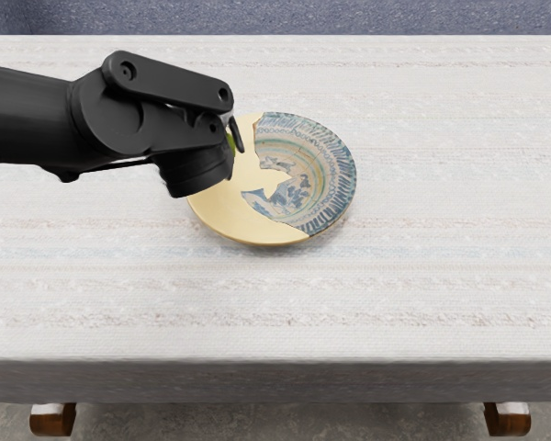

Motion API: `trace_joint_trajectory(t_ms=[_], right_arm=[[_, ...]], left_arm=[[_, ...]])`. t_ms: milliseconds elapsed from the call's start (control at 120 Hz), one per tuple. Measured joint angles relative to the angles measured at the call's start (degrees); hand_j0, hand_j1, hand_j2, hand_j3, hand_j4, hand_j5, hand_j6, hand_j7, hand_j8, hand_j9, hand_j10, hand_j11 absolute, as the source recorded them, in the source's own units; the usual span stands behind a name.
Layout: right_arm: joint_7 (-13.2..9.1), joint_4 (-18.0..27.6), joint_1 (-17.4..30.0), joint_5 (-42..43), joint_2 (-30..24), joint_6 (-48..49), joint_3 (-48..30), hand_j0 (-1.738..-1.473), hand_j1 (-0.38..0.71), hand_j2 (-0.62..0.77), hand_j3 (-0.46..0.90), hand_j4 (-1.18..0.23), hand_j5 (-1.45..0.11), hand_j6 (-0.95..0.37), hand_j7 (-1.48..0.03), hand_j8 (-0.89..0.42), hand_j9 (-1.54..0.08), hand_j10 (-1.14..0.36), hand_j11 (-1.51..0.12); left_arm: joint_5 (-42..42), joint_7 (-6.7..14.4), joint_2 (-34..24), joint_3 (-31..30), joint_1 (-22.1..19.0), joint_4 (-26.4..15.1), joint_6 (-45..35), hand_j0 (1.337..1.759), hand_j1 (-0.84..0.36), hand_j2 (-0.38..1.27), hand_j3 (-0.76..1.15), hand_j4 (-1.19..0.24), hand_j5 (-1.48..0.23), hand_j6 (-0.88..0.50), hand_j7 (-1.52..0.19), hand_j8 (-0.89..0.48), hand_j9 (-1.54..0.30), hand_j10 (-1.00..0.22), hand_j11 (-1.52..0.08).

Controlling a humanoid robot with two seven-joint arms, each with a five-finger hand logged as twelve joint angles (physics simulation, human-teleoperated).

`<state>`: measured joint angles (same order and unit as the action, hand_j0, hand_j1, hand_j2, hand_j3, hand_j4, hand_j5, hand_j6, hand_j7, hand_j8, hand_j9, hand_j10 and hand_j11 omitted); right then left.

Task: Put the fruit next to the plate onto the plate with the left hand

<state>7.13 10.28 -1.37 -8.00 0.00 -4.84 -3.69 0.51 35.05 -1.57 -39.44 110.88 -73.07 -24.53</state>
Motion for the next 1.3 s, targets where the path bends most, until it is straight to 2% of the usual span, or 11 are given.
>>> trace_joint_trajectory(t_ms=[25,83,217,308,450,617,758,842,1050,1300], right_arm=[[0.0,0.0,0.0,0.0,0.0,0.0,0.0,-1.658,-0.31,-0.01,0.00,-0.03,-0.05,-0.04,-0.05,-0.03,-0.05,-0.03,-0.05],[0.0,0.0,0.0,0.0,0.0,0.0,0.0,-1.658,-0.31,-0.01,0.00,-0.03,-0.05,-0.03,-0.05,-0.03,-0.05,-0.03,-0.05],[0.0,0.0,0.0,0.0,0.0,0.0,0.0,-1.658,-0.31,-0.01,0.00,-0.03,-0.05,-0.03,-0.05,-0.03,-0.05,-0.03,-0.05],[0.0,0.0,0.0,0.0,0.0,0.0,0.0,-1.658,-0.31,-0.01,0.00,-0.03,-0.05,-0.03,-0.05,-0.03,-0.05,-0.03,-0.05],[0.0,0.0,0.0,0.0,0.0,0.0,0.0,-1.658,-0.31,-0.01,0.00,-0.03,-0.05,-0.03,-0.05,-0.03,-0.05,-0.03,-0.05],[0.0,0.1,0.0,0.0,0.0,0.0,0.0,-1.658,-0.31,-0.01,0.00,-0.03,-0.05,-0.03,-0.05,-0.03,-0.05,-0.03,-0.05],[0.0,0.1,0.0,0.0,0.0,0.0,0.0,-1.658,-0.31,-0.01,0.00,-0.03,-0.05,-0.04,-0.05,-0.03,-0.05,-0.03,-0.05],[0.0,0.1,0.0,0.0,0.0,0.0,0.0,-1.658,-0.31,-0.01,0.00,-0.03,-0.05,-0.04,-0.05,-0.03,-0.05,-0.03,-0.05],[0.0,0.2,0.0,0.0,0.0,0.0,0.0,-1.658,-0.31,-0.01,0.00,-0.03,-0.05,-0.04,-0.05,-0.03,-0.05,-0.03,-0.05],[0.0,0.2,0.0,0.0,0.0,0.0,0.0,-1.658,-0.31,-0.01,0.00,-0.03,-0.05,-0.04,-0.05,-0.03,-0.05,-0.03,-0.05]], left_arm=[[0.2,0.0,0.9,0.0,-0.4,0.3,-0.1,1.634,-0.44,0.48,0.00,-0.82,-1.10,-0.24,-1.11,-0.16,-1.13,-0.36,-1.17],[0.7,-0.1,1.6,0.0,-1.3,1.3,-0.2,1.635,-0.36,0.40,0.00,-0.82,-1.10,-0.28,-1.11,-0.19,-1.13,-0.38,-1.17],[1.0,-0.2,1.6,0.1,-2.9,3.9,-0.3,1.637,-0.32,0.31,0.00,-0.83,-1.07,-0.33,-1.09,-0.23,-1.13,-0.42,-1.17],[0.9,-0.1,1.6,0.1,-4.4,5.4,-0.2,1.637,-0.37,0.38,0.00,-0.83,-1.05,-0.31,-1.08,-0.21,-1.12,-0.39,-1.16],[0.9,-0.1,1.6,0.0,-5.6,7.0,-0.1,1.637,-0.38,0.34,0.00,-0.80,-1.01,-0.30,-1.04,-0.21,-1.08,-0.39,-1.12],[0.7,-0.1,1.6,0.0,-7.2,8.0,0.0,1.644,-0.36,0.29,0.00,-0.70,-0.88,-0.37,-0.90,-0.28,-0.93,-0.43,-0.96],[0.5,0.0,1.6,0.1,-7.5,9.0,0.2,1.650,-0.27,0.21,0.00,-0.59,-0.74,-0.49,-0.74,-0.36,-0.76,-0.53,-0.78],[0.5,0.0,1.6,0.1,-7.4,9.4,0.2,1.653,-0.22,0.16,0.00,-0.52,-0.66,-0.50,-0.66,-0.37,-0.68,-0.55,-0.69],[0.6,0.0,1.6,0.4,-7.5,9.7,0.2,1.656,-0.06,0.09,0.00,-0.36,-0.46,-0.36,-0.46,-0.31,-0.46,-0.38,-0.47],[0.4,0.0,1.6,2.5,-7.2,10.0,0.0,1.658,0.02,0.06,0.00,-0.28,-0.37,-0.28,-0.37,-0.27,-0.37,-0.29,-0.37]])
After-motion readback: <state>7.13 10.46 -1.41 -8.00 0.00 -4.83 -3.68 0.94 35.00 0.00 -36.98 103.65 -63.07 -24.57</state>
